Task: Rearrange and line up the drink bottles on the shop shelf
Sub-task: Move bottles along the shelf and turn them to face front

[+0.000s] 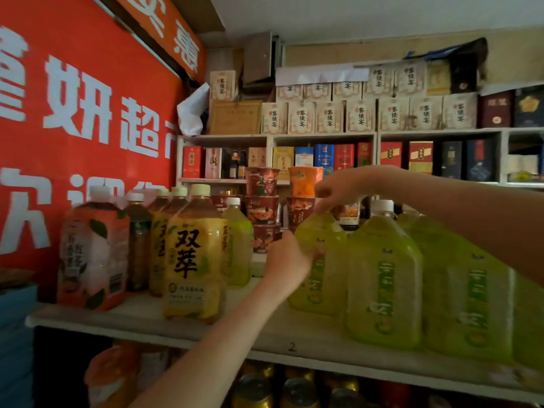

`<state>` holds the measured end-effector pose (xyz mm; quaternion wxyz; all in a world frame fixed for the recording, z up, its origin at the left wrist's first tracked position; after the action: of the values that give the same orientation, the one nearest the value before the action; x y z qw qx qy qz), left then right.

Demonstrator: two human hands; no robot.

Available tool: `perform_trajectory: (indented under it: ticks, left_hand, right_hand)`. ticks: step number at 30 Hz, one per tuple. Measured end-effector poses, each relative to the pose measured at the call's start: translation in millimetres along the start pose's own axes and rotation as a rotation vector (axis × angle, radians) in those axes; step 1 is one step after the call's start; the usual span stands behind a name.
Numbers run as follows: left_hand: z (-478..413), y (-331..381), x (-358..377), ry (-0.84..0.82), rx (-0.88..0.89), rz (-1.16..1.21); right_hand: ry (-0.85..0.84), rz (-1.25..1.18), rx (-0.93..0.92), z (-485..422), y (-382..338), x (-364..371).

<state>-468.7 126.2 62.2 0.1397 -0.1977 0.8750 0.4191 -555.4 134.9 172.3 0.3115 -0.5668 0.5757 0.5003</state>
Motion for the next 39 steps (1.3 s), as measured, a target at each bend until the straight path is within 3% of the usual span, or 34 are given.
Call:
perform_trajectory:
  ticks: [11, 16, 20, 23, 25, 28, 32, 34, 36, 39]
  left_hand:
    - [-4.6, 49.4, 40.3, -0.028, 0.078, 0.004]
    - [-3.2, 41.1, 60.1, -0.152, -0.073, 0.278]
    - [1.6, 35.0, 63.3, -0.198, -0.143, 0.332]
    - [4.7, 39.4, 54.0, -0.222, -0.097, 0.310]
    - [5.6, 51.2, 29.5, -0.150, 0.046, 0.158]
    - [10.9, 64.5, -33.0, 0.099, 0.235, 0.005]
    - [35.0, 59.2, -124.9, 0.542, 0.432, -0.257]
    - [46.4, 50.8, -152.0, 0.681, 0.507, -0.426]
    - [47.5, 34.3, -171.1, 0.726, 0.514, -0.572]
    - [29.9, -1.0, -190.2, 0.646, 0.395, -0.694]
  right_hand:
    - [0.029, 0.007, 0.098, 5.3, 66.2, 9.1]
    - [-0.055, -0.119, 0.210, 13.9, 94.1, 16.6]
    - [-0.099, -0.186, 0.272, 18.6, 94.2, 15.8]
    - [-0.009, -0.076, 0.251, 20.9, 84.9, -4.5]
    - [0.120, 0.030, 0.184, 21.0, 64.2, -26.5]
    - [0.276, 0.071, 0.072, 20.1, 9.6, -49.3]
    - [0.342, -0.041, -0.067, 11.4, -71.2, -51.1]
    - [0.353, -0.161, -0.085, -0.7, -95.0, -41.1]
    - [0.382, -0.269, -0.066, -18.8, -108.2, -27.9]
    - [0.416, -0.409, -0.011, -51.2, -116.5, -3.8]
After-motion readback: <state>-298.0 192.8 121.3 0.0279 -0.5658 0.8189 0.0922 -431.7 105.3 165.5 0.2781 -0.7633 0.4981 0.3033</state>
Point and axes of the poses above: each hand's wrist, its own z-axis away from the middle knuckle, its own x-axis out of the palm, y = z × x, the point moved 10 cm from there along -z, towards the middle knuckle, and after that the axes turned 9 degrees about y, right-handed, at the moved point
